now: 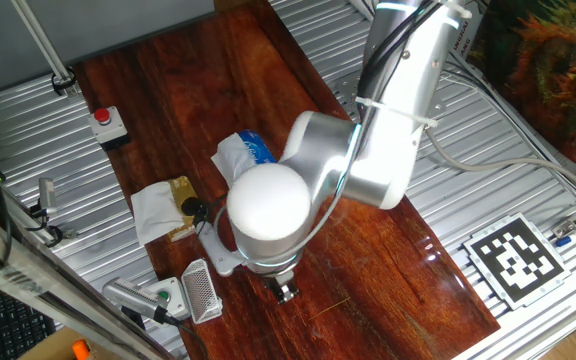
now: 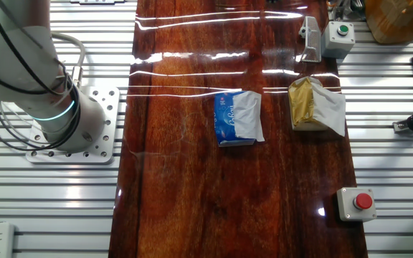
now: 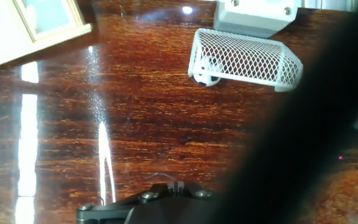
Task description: Push the soccer ball into the goal
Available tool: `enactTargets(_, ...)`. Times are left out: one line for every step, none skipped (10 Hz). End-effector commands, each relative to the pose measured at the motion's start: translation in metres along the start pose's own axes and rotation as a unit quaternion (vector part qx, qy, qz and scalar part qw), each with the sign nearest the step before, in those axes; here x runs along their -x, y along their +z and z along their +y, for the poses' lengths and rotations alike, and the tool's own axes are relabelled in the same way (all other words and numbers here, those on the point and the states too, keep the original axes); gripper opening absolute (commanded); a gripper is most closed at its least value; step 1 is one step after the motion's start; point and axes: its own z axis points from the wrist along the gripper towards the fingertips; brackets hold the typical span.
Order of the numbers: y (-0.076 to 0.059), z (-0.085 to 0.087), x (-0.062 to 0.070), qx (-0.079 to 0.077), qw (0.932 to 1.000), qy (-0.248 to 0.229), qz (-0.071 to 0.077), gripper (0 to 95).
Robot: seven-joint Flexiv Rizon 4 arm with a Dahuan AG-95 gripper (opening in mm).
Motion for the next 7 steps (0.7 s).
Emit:
enactTargets(-0.001, 0.001, 0.0, 0.013, 0.9999, 0.0, -0.006, 0.0)
enactTargets(-0.001, 0.001, 0.0, 0.012, 0.9999, 0.004, -0.009, 0.0)
enactTargets(-0.001, 0.001, 0.0, 0.012, 0.9999, 0.004, -0.01, 0.0)
enactTargets(-0.001, 0.0, 0.001, 0.011, 0.9999, 0.005, -0.01, 0.0)
enactTargets(-0.001, 0.0, 0.002, 0.008, 0.9999, 0.007, -0.009, 0.0)
enactTargets(-0.001, -0.001, 0.006, 0.007, 0.9998, 0.013, -0.01, 0.0)
enactTargets(0.0, -0.002, 0.013, -0.001, 0.9998, 0.014, -0.014, 0.0)
